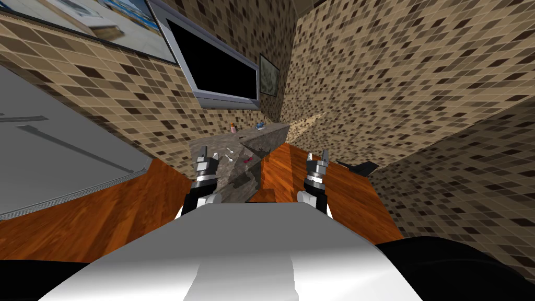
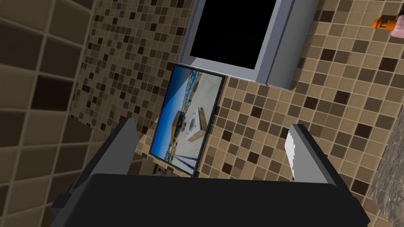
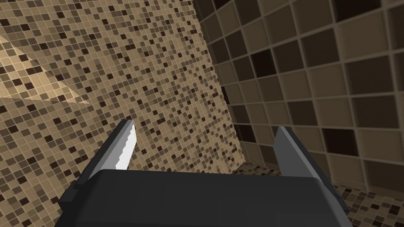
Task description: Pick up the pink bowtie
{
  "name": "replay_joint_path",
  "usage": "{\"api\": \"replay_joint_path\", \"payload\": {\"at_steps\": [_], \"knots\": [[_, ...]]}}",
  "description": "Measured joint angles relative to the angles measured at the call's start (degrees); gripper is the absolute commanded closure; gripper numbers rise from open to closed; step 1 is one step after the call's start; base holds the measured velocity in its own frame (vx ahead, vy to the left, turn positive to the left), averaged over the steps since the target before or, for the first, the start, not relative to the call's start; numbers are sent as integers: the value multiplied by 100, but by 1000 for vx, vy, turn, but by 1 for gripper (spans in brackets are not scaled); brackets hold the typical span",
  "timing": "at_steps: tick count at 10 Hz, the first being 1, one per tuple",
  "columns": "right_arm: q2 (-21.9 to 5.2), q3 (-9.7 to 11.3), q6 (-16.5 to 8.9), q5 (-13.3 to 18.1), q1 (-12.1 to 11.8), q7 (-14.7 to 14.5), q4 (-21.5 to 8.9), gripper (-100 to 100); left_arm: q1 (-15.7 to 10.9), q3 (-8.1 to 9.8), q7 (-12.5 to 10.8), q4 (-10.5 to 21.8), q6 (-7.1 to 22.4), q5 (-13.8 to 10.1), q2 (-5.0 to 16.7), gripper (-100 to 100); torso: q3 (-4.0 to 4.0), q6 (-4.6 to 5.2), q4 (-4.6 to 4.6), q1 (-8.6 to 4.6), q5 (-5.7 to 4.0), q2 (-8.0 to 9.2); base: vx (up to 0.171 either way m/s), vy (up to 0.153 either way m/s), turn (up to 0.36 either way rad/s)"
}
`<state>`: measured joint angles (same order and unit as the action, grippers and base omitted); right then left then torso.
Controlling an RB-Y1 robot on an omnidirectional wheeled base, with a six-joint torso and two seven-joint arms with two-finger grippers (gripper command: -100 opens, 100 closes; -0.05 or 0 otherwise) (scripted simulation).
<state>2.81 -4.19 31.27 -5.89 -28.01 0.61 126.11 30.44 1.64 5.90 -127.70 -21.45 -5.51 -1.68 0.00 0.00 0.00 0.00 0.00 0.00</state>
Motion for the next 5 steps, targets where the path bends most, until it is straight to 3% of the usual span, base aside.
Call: {"api": "replay_joint_path", "payload": {"at_steps": [5], "knots": [[1, 1, 0, 0, 0, 0, 0, 0, 24, 196, -114, 45, 297, -159, 766, -100, -2, 1, -1, -31, -7, -3, 7, -89, -19]]}}
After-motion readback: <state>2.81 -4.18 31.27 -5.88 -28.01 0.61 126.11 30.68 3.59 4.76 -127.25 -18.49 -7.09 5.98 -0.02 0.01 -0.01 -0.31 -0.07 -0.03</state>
